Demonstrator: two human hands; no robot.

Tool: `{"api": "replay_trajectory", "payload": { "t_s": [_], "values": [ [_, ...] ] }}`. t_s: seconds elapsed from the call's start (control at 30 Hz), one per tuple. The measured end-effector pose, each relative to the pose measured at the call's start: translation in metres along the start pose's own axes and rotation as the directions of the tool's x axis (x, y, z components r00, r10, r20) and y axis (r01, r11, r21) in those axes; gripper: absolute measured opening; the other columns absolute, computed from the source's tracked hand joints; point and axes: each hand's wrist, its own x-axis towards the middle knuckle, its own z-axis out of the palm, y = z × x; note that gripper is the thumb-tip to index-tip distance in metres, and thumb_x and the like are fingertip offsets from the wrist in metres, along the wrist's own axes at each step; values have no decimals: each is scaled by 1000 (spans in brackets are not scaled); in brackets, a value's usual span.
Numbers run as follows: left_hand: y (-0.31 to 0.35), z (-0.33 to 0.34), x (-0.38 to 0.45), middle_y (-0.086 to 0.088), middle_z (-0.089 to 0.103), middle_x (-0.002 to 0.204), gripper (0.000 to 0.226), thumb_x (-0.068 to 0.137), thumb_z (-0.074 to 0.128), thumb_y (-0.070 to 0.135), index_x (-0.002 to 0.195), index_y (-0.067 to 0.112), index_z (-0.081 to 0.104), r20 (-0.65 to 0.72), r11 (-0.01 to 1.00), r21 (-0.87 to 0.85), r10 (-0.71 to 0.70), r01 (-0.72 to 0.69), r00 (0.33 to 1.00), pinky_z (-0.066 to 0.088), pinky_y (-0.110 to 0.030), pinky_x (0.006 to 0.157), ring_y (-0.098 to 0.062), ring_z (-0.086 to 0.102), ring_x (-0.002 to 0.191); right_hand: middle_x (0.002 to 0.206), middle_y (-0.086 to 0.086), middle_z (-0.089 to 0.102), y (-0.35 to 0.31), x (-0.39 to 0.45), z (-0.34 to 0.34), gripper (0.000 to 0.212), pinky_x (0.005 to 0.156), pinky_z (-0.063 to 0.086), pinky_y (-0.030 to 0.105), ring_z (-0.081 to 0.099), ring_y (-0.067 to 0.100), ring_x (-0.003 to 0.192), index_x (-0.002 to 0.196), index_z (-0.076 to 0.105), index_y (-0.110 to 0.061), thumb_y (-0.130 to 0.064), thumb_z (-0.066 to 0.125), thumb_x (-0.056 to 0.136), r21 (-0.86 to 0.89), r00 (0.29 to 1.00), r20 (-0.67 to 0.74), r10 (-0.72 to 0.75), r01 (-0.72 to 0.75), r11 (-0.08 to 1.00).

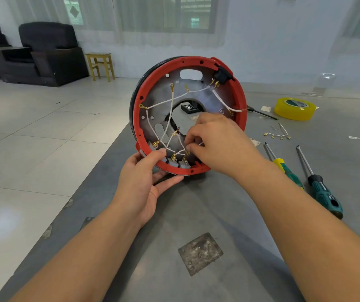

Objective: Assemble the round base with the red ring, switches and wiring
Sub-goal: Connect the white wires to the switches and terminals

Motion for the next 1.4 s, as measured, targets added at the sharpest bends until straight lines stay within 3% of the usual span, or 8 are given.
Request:
{"api": "replay_trajectory", "payload": {
  "t_s": [0.17,0.3,0.4,0.53,0.67,0.77,0.97,1.4],
  "values": [
    [0,0,1,-25,75,114,30,95,75,12,121,5,61,-16,1000,3,8,-8,1000,65,-55,76,-41,78,98,101,-11,62,-5,-1,6,10,94,33,43,53,19,106,92,72,-36,-36,63,94,-45,1000,12,16,-16,999],
    [-2,0,1,-17,78,96,31,95,75,11,122,5,60,-16,1000,-1,28,-28,999,65,-56,77,-41,77,99,95,-8,57,-8,0,2,13,89,46,41,54,23,101,92,75,-31,-30,62,94,-50,999,49,-20,22,999],
    [-2,1,0,-24,76,109,34,95,75,11,125,4,60,-30,1000,5,26,-26,999,65,-54,76,-40,78,99,96,-5,62,-13,-2,-1,16,80,54,40,62,25,93,93,74,-31,-28,58,95,-21,995,89,49,-48,999],
    [-2,2,-1,-25,75,114,36,95,74,9,128,4,59,-36,1000,-8,25,-25,999,65,-55,76,-40,78,99,94,-7,62,-20,-3,0,13,98,37,45,57,22,97,88,71,-30,-24,61,94,-215,999,42,19,-9,977],
    [-3,3,-2,-21,77,109,35,96,73,7,127,1,59,-41,999,-22,37,-37,999,65,-54,74,-43,76,101,91,-3,55,-28,-8,2,10,71,35,33,53,26,84,94,69,-25,-22,59,93,-297,998,53,-33,47,954],
    [-3,3,-2,-20,78,105,34,96,72,7,127,2,59,-41,999,-29,41,-42,998,66,-51,72,-42,76,101,75,-1,41,-29,-9,4,9,56,30,31,44,28,68,95,66,-23,-24,58,92,-211,996,71,54,-37,977],
    [-3,4,-4,-24,78,106,35,98,71,9,129,0,57,-33,1000,-5,26,-26,999,66,-47,72,-40,78,98,74,-3,63,-12,-3,16,13,60,41,31,59,27,75,78,63,-24,-26,59,90,95,963,165,215,-232,968],
    [-5,1,0,-21,79,102,29,100,68,9,127,1,60,-43,1000,-7,4,-4,999,66,-44,72,-37,78,98,46,-23,55,-2,-2,35,21,58,44,23,52,-2,44,73,70,-28,-23,68,92,491,919,176,352,-392,779]
  ]
}}
